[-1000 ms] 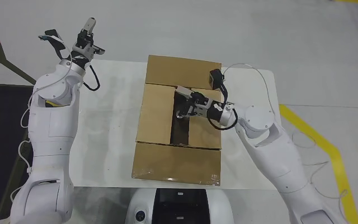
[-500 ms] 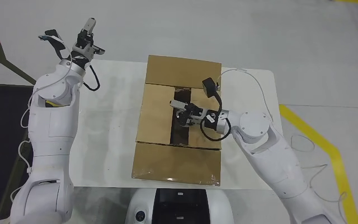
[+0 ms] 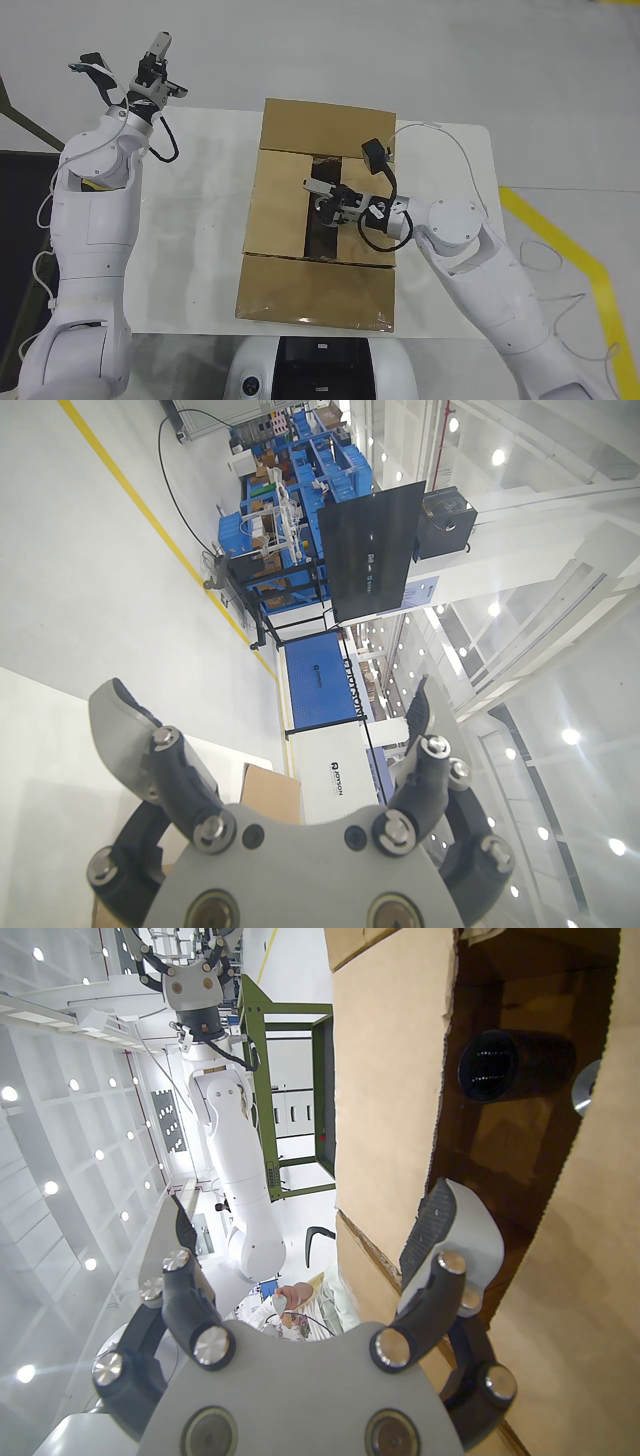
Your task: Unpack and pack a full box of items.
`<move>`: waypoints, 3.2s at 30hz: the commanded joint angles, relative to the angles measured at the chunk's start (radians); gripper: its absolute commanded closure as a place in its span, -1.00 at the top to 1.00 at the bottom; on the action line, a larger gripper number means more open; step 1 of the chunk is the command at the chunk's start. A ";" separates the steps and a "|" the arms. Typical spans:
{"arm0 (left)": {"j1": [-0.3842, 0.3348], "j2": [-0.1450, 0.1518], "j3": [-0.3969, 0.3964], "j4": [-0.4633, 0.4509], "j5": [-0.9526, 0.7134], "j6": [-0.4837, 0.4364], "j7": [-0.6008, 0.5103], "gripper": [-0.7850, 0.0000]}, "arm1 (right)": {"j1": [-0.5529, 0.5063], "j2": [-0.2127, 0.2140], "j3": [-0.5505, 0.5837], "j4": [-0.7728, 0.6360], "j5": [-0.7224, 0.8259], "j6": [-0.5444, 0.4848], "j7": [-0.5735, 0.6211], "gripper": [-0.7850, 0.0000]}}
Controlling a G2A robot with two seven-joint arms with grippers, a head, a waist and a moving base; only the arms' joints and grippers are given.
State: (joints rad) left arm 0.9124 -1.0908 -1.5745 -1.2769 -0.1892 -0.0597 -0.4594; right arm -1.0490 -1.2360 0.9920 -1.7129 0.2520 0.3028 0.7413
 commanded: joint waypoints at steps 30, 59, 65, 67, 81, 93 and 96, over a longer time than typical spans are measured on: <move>0.021 0.066 -0.065 0.197 -0.265 -0.307 -0.892 1.00 | -0.033 0.000 -0.081 0.035 -0.048 -0.046 0.055 1.00; 0.019 0.066 -0.063 0.201 -0.270 -0.308 -0.884 1.00 | 0.022 -0.032 -0.111 0.002 0.059 -0.220 0.039 1.00; 0.019 0.066 -0.063 0.201 -0.270 -0.308 -0.884 1.00 | 0.094 -0.062 -0.184 0.045 0.094 -0.260 0.033 1.00; 0.019 0.066 -0.063 0.201 -0.270 -0.308 -0.884 1.00 | 0.120 -0.076 -0.217 0.069 0.108 -0.279 0.030 1.00; 0.045 0.077 -0.112 0.091 -0.326 -0.240 -0.779 1.00 | 0.247 -0.176 -0.392 0.235 0.155 -0.359 -0.046 1.00; 0.054 0.084 -0.086 -0.002 -0.403 -0.163 -0.819 1.00 | 0.287 -0.243 -0.474 0.328 0.139 -0.373 -0.076 1.00; 0.062 0.086 -0.064 -0.010 -0.382 -0.160 -0.840 1.00 | 0.292 -0.256 -0.482 0.350 0.137 -0.378 -0.075 1.00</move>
State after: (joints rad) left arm 0.9701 -1.0054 -1.6483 -1.2839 -0.5849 -0.2185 -1.2912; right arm -0.7585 -1.4877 0.5123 -1.3705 0.3893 -0.0740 0.6650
